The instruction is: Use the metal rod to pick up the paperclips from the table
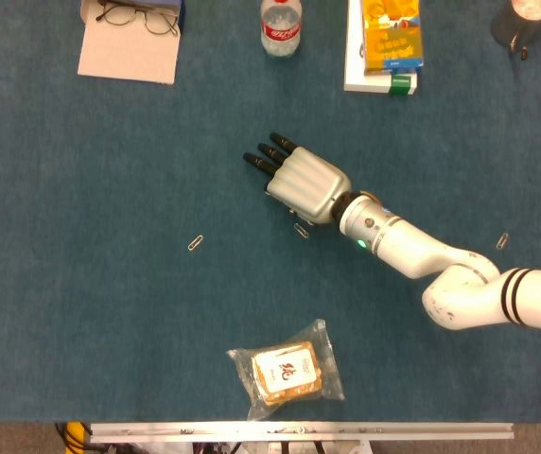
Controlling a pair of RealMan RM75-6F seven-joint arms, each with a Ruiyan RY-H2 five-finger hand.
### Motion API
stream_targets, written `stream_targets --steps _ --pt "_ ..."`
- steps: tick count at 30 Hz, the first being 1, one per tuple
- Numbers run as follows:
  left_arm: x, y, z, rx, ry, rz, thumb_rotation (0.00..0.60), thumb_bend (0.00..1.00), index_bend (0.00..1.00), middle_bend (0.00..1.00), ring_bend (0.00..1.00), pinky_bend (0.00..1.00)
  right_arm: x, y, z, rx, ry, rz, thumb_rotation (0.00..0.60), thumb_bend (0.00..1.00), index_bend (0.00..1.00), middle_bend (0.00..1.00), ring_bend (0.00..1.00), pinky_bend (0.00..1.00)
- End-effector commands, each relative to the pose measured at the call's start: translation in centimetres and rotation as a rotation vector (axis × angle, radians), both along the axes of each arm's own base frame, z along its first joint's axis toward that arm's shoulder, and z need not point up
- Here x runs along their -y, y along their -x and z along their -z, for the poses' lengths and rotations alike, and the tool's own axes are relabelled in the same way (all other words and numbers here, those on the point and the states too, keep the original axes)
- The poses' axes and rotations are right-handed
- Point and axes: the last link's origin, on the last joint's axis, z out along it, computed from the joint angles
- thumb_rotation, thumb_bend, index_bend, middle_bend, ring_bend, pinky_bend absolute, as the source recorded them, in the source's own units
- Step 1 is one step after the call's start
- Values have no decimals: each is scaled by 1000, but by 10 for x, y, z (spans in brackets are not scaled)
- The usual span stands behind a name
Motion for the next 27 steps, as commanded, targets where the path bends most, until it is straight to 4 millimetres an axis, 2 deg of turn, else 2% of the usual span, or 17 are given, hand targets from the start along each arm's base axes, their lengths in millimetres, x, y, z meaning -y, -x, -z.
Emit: stream_targets --steps 1,16,27 --pt "0 0 0 0 0 -1 600 349 256 0 0 106 0 0 0 2 -1 2 600 259 554 42 0 60" --pt "0 0 1 0 -1 -2 600 349 256 0 0 111 0 0 -2 13 -1 10 600 282 594 42 0 60" --pt "-1 -5 0 -13 -2 5 600 349 255 0 0 112 -8 5 -22 69 6 12 600 286 595 42 0 60"
